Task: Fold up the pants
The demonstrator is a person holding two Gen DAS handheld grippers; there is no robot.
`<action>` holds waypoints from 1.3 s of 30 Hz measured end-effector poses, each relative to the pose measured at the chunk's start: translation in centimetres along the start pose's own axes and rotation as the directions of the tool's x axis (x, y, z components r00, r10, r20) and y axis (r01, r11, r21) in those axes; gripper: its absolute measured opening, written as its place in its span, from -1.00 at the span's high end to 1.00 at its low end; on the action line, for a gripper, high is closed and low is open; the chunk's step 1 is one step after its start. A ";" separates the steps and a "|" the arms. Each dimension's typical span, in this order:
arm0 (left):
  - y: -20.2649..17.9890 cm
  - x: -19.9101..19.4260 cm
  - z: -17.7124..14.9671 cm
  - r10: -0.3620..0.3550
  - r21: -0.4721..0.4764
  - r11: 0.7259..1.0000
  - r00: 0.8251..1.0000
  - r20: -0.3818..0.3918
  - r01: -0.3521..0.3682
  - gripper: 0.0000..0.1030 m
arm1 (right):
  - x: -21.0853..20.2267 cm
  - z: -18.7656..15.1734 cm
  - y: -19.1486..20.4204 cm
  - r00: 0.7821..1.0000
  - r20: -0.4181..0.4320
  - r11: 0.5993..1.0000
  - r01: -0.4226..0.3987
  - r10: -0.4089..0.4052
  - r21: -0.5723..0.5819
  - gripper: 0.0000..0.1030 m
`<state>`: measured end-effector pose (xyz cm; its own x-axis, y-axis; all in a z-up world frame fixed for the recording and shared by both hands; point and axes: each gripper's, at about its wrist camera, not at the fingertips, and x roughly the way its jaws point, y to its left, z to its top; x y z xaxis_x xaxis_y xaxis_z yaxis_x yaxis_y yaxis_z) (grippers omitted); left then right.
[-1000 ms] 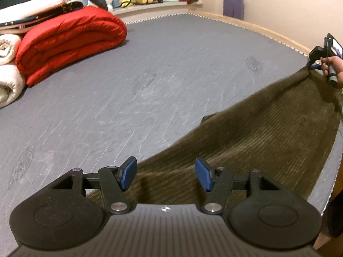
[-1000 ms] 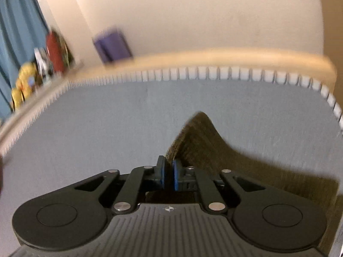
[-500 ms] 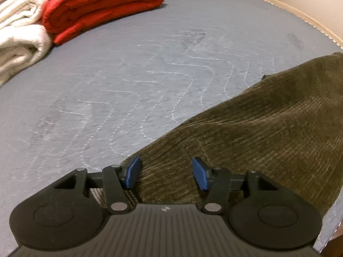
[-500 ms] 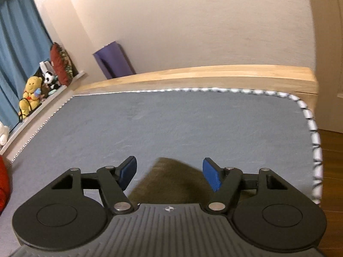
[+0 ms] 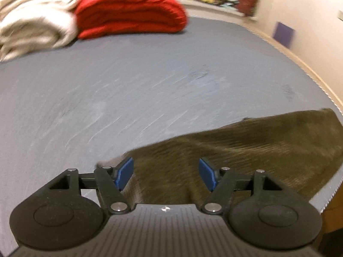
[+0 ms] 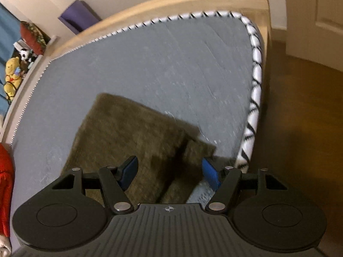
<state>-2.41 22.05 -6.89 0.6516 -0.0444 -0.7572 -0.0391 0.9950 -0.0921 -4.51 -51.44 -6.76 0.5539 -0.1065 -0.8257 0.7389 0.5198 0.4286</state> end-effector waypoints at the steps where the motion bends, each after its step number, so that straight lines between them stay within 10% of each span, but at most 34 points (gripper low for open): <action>1: 0.6 0.2 -0.3 0.010 -0.021 1.000 1.000 -0.014 -0.010 -0.40 | 0.2 -0.1 0.0 1.000 0.002 1.000 0.012 -0.012 0.003 -0.16; 11: 4.3 1.2 -2.8 0.001 -0.160 0.987 0.993 -0.119 -0.020 -0.40 | -1.8 -0.4 2.0 0.983 0.124 0.990 0.139 -0.136 -0.017 0.23; 17: 3.6 1.5 -3.0 -0.048 -0.145 0.989 0.992 -0.115 0.031 -0.38 | -3.3 0.1 1.8 0.995 0.077 0.998 -0.059 0.056 0.036 0.20; 28: 3.2 3.3 -3.8 0.020 -0.062 0.998 0.987 -0.158 -0.030 0.10 | 0.1 -0.2 0.7 1.000 -0.009 1.000 -0.005 0.005 0.017 0.20; 39: 3.3 3.5 -3.9 0.016 -0.049 0.998 0.986 -0.164 -0.025 0.06 | -0.3 0.1 1.5 0.999 0.044 1.000 -0.009 0.010 -0.023 0.27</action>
<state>-3.25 24.82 -12.33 0.5179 -0.0422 -0.8544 -0.0926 0.9901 -0.1051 -3.56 -50.74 -5.84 0.5775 -0.1389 -0.8045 0.7253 0.5398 0.4274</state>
